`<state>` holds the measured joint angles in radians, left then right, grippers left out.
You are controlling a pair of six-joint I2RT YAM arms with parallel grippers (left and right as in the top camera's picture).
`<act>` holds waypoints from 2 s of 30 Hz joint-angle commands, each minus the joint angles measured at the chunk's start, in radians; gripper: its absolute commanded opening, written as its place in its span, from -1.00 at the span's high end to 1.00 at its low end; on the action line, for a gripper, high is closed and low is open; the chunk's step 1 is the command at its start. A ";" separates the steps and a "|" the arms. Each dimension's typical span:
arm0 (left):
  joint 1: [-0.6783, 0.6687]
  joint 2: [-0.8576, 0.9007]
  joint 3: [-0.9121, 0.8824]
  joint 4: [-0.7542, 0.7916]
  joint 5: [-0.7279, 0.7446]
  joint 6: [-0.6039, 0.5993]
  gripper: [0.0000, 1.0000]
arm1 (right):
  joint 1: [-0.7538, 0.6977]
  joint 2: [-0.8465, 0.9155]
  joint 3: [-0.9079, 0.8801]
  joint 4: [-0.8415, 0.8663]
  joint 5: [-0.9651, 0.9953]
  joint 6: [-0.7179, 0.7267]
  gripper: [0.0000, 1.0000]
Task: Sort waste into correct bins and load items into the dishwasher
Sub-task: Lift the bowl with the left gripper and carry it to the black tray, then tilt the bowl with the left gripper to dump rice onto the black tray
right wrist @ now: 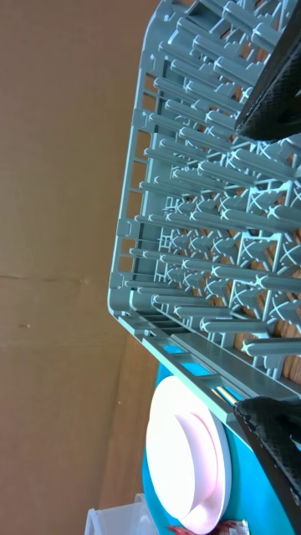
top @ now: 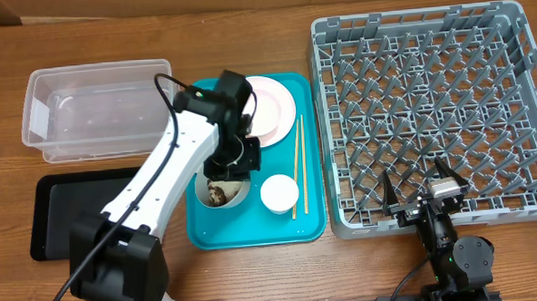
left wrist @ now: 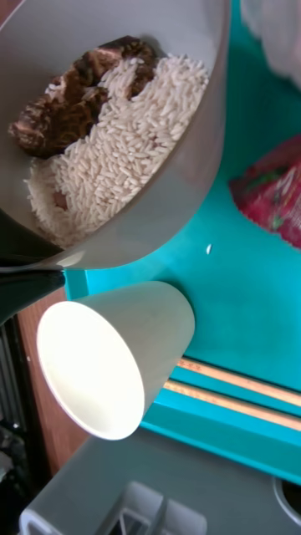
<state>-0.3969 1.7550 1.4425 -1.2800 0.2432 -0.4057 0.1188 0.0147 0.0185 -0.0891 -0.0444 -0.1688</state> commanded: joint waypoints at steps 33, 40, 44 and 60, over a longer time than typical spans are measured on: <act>0.821 -0.185 -0.138 0.032 0.459 0.377 0.92 | 0.005 -0.012 -0.011 0.008 0.002 -0.003 -1.00; 1.076 -0.185 -0.323 0.124 0.765 0.517 0.92 | 0.005 -0.012 -0.011 0.008 0.002 -0.004 -0.99; 1.211 -0.185 -0.373 0.122 0.936 0.639 0.92 | 0.005 -0.012 -0.011 0.008 0.002 -0.003 -0.99; 1.454 -0.184 -0.387 0.126 1.085 0.698 0.92 | 0.005 -0.012 -0.011 0.008 0.002 -0.003 -1.00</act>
<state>1.0439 1.5906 1.0622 -1.1545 1.2579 0.2459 0.1184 0.0147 0.0185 -0.0891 -0.0448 -0.1692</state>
